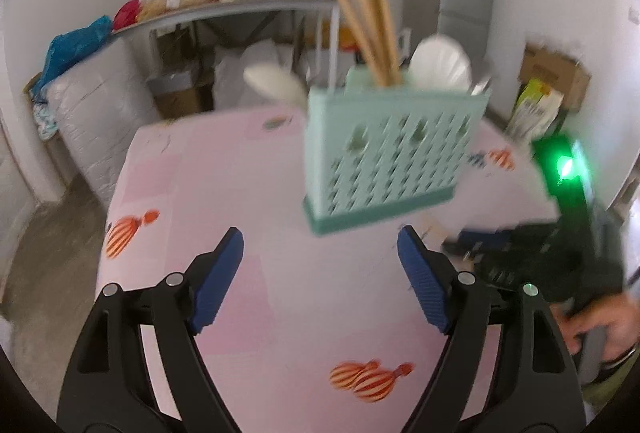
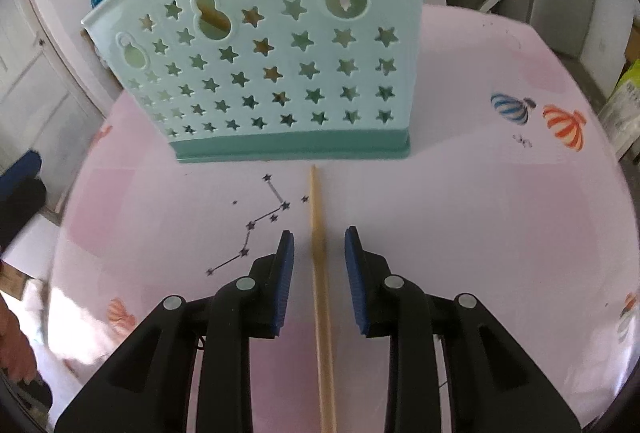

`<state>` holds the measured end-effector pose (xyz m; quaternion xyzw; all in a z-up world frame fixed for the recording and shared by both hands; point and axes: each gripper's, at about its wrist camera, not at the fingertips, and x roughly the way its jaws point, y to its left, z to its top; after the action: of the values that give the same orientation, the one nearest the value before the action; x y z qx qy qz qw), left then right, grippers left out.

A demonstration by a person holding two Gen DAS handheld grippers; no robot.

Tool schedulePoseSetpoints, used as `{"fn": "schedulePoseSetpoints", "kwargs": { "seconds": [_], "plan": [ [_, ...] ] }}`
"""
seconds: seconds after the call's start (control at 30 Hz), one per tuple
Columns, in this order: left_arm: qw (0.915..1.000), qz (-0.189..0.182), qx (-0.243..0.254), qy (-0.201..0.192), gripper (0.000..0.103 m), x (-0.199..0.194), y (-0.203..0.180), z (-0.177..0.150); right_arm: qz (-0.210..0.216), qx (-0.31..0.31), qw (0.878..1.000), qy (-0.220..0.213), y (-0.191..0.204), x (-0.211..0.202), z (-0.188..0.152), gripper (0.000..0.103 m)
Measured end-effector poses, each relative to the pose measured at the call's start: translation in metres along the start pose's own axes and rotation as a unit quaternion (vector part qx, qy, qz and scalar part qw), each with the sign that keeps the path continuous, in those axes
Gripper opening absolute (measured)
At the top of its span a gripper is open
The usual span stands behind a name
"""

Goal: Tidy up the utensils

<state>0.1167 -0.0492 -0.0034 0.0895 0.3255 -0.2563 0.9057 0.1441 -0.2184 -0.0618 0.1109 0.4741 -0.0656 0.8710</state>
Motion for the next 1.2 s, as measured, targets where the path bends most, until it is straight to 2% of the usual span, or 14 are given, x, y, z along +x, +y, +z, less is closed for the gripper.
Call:
{"fn": "schedulePoseSetpoints", "kwargs": {
  "seconds": [0.07,0.13,0.23,0.33,0.43,0.67,0.9,1.2],
  "plan": [
    [0.9998,0.013,0.009,0.014,0.076,0.006,-0.001,-0.007,-0.022,-0.018,1.0,-0.005,0.004,0.002,0.001,0.017],
    [0.9991,0.023,0.021,0.028,0.078,0.012,-0.002,-0.012,-0.022,-0.027,0.999,-0.007,0.008,0.004,0.002,0.007],
    [0.9984,0.031,0.025,0.041,0.078,0.02,-0.004,-0.015,-0.021,-0.03,0.999,-0.007,0.011,0.005,0.002,0.007],
    [0.9982,0.035,0.022,0.044,0.08,0.025,-0.005,-0.017,0.016,-0.002,1.0,-0.014,0.001,-0.005,0.003,0.007],
    [0.9974,0.042,0.025,0.053,0.081,0.032,-0.008,-0.017,0.051,0.031,0.997,-0.049,-0.014,-0.035,0.007,0.007],
    [0.9966,0.046,0.032,0.06,0.084,0.038,-0.018,-0.015,0.078,0.066,0.985,-0.138,-0.035,-0.108,0.017,0.007],
    [0.9959,0.052,0.033,0.066,0.085,0.045,-0.02,-0.011,0.076,0.055,0.968,-0.232,-0.042,-0.172,0.024,0.007],
    [0.996,0.06,0.024,0.062,0.085,0.048,-0.01,0.0,0.087,0.015,0.94,-0.33,-0.024,-0.235,0.07,0.007]
  ]
}}
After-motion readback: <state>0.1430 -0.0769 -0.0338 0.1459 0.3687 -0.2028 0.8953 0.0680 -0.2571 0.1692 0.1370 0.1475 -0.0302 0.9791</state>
